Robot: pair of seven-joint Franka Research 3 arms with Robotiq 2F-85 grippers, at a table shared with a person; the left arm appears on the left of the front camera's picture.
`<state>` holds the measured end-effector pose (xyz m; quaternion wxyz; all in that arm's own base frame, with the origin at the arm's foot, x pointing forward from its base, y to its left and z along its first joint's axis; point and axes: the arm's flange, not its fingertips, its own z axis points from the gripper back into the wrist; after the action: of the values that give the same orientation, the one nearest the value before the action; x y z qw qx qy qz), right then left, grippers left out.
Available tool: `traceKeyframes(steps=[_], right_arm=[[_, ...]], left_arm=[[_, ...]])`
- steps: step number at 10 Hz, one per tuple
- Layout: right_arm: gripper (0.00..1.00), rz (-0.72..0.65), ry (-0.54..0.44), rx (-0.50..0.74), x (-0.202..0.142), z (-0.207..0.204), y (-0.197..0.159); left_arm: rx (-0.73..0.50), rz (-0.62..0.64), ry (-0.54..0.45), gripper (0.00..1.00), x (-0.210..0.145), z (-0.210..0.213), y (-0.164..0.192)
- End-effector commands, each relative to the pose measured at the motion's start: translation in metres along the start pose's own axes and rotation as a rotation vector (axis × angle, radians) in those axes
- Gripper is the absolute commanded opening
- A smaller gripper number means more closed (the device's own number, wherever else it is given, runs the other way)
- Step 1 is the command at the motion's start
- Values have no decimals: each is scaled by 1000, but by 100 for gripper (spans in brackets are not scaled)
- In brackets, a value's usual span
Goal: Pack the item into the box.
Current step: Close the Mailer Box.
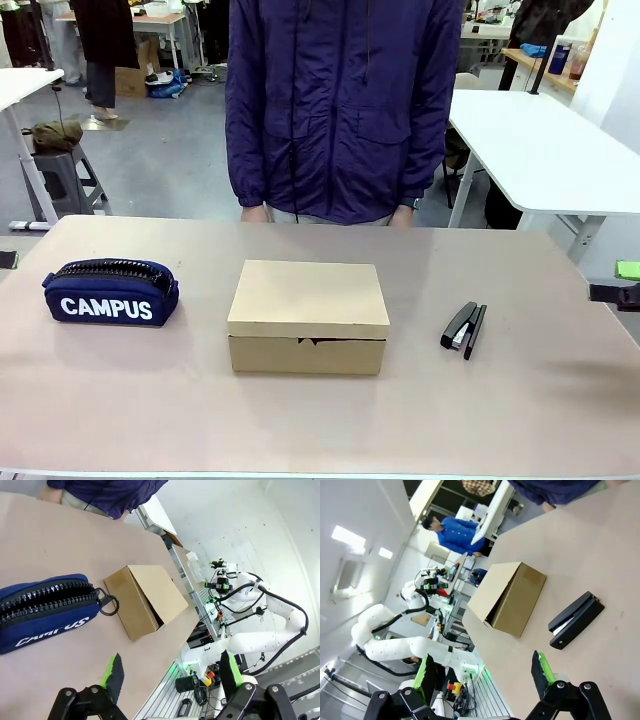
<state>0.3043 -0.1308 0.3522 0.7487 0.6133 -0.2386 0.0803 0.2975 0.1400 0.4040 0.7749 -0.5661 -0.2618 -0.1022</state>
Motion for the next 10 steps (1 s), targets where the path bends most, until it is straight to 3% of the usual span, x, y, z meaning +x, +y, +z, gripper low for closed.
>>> traceKeyframes(steps=[1,10], right_arm=[[100,7,0,-2,-1,1,3],[100,7,0,-2,-1,1,3]], left_arm=[[-5,11,0,100,-3,-2,-6],[-5,11,0,100,-3,-2,-6]])
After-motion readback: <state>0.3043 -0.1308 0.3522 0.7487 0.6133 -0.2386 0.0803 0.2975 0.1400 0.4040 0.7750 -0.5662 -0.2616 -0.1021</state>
